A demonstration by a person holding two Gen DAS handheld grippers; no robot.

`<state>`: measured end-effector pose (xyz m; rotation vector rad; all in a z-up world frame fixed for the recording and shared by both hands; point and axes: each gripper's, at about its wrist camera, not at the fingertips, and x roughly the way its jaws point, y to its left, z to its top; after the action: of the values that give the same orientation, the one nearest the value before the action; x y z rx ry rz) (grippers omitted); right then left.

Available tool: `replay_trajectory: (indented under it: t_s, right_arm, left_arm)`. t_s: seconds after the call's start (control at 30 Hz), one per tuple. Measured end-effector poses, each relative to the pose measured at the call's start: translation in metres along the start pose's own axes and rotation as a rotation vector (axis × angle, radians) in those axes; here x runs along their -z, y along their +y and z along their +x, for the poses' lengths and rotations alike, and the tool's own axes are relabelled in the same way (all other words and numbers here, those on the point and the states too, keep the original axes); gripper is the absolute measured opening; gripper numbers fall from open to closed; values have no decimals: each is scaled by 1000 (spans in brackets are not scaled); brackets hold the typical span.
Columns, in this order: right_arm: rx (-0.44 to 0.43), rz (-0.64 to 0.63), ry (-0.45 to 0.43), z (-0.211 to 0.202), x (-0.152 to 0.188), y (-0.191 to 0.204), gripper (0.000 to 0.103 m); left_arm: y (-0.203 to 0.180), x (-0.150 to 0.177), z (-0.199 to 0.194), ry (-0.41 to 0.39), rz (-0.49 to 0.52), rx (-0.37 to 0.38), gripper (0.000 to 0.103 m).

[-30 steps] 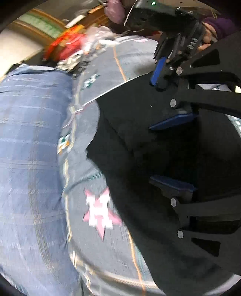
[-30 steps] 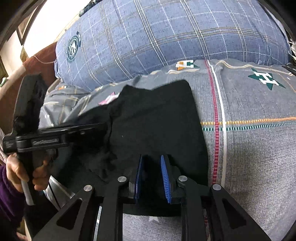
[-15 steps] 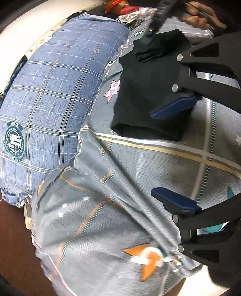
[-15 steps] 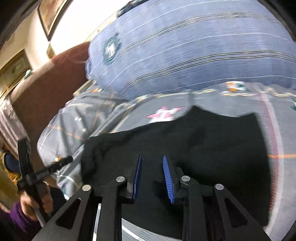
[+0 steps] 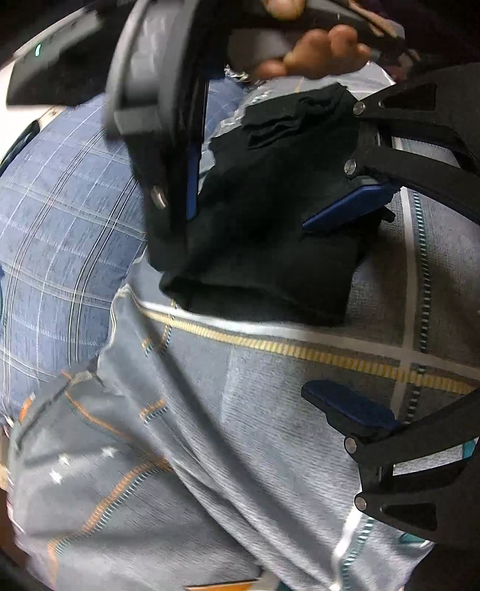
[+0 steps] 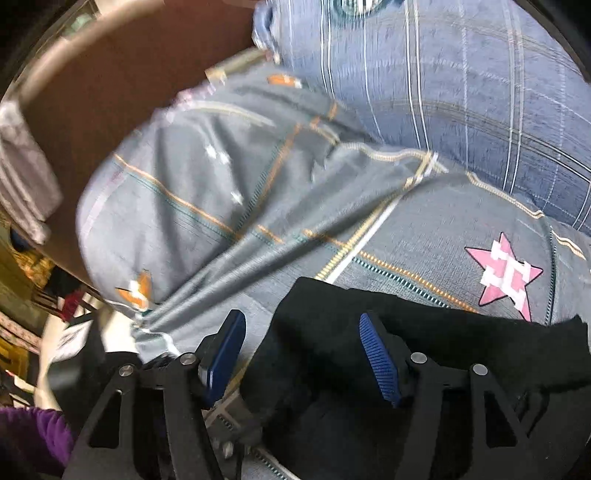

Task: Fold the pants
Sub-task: 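Lift the pants with the right gripper and fold toward the left gripper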

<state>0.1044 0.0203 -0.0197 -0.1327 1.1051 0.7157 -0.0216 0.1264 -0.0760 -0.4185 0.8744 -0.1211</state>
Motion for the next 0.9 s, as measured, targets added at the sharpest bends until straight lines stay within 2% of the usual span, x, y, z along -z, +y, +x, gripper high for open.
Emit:
replay_trajectory:
  t_s: [0.13,0.23,0.3,0.33,0.4,0.43,0.6,0.9]
  right_arm:
    - [126,-77,104,37,-13,7,66]
    - [190,-131,144,56,-14,11,65]
    - [223,-145,165,64,-11,9,50]
    - [243,-146,167,66,-9,7,45]
    - [262,-126,143,61,-8,2,24]
    - [259,-100,132,57,-8,-1,22]
    - [131,73,14,19,2,-29,20]
    - [-70,326,-300,-61,49,-76,20]
  left_arm:
    - [11,-4,-2,-6,-64,13,83]
    - [15,-4,-4,-8,-98,17,83]
    - [17,-4,-5,-10,-101,22,83]
    - [17,-4,-8,-9,-98,24,83]
    - [17,-5,-6,-6,-93,28,83]
    - [17,-5,-6,-8,-91,34,83]
    - [8,-3,-11,-26,-62,86,83]
    - [-24,-1,-11,-47,49,196,83]
